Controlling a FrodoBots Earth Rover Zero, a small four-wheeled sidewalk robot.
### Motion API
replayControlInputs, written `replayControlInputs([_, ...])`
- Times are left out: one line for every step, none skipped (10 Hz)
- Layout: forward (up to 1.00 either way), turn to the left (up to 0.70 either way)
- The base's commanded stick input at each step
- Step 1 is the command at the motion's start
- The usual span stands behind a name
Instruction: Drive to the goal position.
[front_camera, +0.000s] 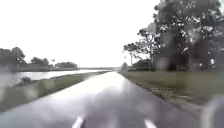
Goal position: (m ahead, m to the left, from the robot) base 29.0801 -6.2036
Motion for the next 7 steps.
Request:
replayControlInputs([1.0, 0.0])
replayControlInputs([1.0, 0.0])
replayControlInputs([1.0, 0.0])
replayControlInputs([1.0, 0.0])
replayControlInputs([1.0, 0.0])
replayControlInputs([1.0, 0.0])
replayControlInputs([1.0, 0.0])
